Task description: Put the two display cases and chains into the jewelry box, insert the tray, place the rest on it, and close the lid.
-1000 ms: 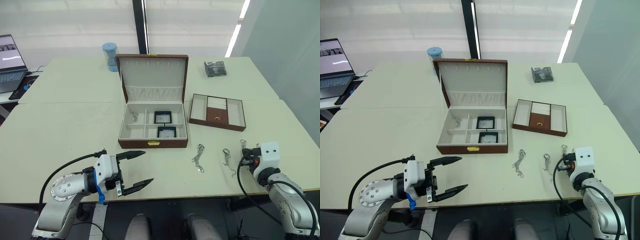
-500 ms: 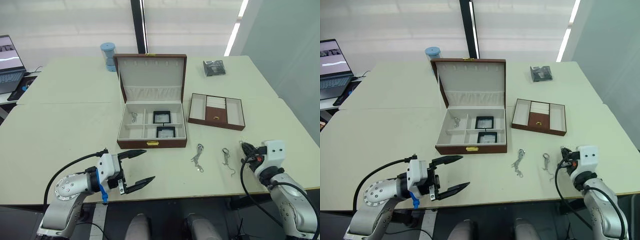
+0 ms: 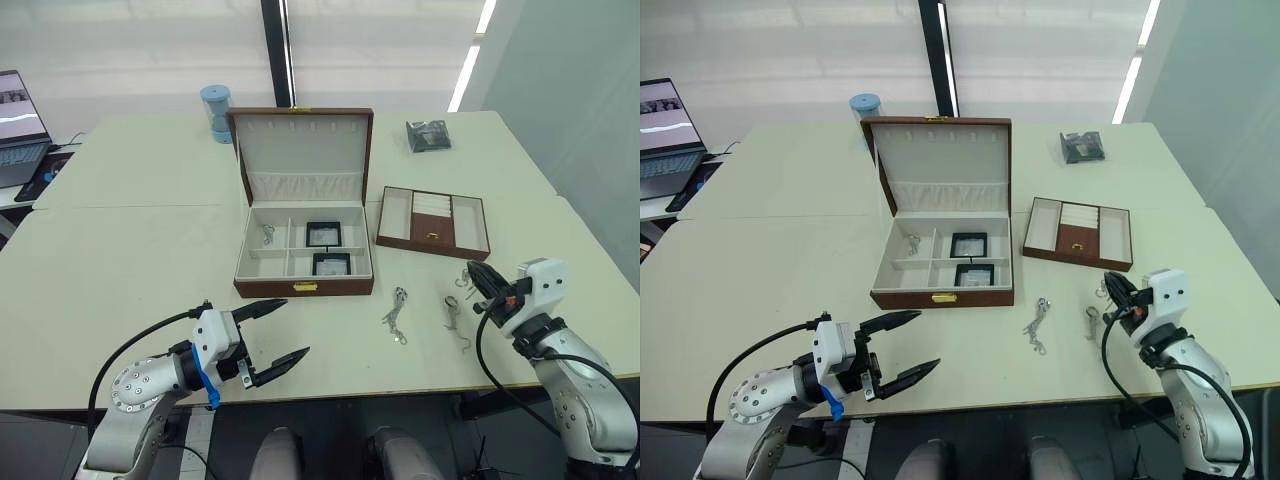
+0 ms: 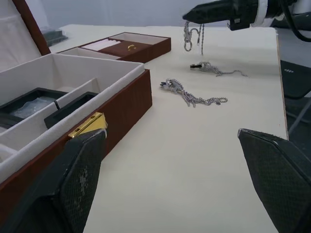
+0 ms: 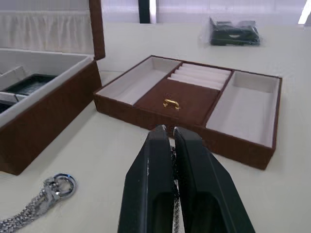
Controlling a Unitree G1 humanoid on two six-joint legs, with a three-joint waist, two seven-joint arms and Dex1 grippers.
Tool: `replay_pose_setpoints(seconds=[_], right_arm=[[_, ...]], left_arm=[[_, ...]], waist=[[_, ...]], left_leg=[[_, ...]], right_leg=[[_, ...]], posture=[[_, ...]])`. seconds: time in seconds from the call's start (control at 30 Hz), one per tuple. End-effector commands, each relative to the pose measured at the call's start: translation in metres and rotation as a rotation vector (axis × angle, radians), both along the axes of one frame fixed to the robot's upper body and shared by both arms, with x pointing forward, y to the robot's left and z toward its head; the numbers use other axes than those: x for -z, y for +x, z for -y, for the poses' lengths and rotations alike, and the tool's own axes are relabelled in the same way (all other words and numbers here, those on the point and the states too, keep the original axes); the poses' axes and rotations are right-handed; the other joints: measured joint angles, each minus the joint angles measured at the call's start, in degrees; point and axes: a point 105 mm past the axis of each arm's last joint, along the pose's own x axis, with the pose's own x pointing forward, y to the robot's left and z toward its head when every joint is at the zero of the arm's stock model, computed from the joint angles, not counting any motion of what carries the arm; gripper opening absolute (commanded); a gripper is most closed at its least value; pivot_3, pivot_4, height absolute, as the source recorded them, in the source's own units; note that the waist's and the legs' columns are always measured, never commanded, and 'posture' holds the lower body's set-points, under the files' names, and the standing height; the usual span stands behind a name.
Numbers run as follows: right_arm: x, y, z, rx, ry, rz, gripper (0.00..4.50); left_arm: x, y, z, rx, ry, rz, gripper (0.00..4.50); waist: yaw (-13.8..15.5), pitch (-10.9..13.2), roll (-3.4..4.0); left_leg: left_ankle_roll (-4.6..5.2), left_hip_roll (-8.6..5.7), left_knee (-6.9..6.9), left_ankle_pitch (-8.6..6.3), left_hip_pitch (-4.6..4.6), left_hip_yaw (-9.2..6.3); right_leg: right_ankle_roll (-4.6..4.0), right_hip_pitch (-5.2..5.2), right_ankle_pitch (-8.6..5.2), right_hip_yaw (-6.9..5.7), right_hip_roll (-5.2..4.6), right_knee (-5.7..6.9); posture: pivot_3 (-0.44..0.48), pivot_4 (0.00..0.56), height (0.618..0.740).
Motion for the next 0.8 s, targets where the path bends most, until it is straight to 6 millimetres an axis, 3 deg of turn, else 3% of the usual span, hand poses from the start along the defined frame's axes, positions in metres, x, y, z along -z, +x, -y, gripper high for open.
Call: replay_pose_setpoints(seconds=[0.03,0.53,0.8], right_arm=[[-0.034,0.001,-0.027,-0.130,-0.006,0.102,0.02],[-0.077,0.029,-0.147,-0.602,0.032,0.087,0.02],[-0.081,0.049,-0.197,-0.723,-0.006,0.090,0.02]], left_arm=[[-0.012,0.000,-0.002,-0.066,-0.022,0.052,4.50],[-0.012,-0.018,-0.028,-0.425,-0.105,0.062,4.50],[-0.017,-0.031,-0.046,-0.655,-0.167,0.092,4.50]], waist=[[-0.11,0.00,0.00],[-0.13,0.04,0.02],[-0.08,0.04,0.01]], left_leg=[[0.00,0.01,0.00,0.00,0.00,-0.01],[0.01,0.04,-0.02,0.00,-0.01,-0.12],[0.01,0.04,-0.02,0.00,-0.04,-0.16]], right_leg=[[0.00,0.00,0.00,0.01,0.00,0.00],[-0.02,-0.03,0.01,0.03,-0.03,-0.03],[-0.03,-0.05,0.01,0.01,-0.10,-0.05]], posture=[[0.000,0.150,0.740],[0.000,0.150,0.740],[0.000,0.150,0.740]])
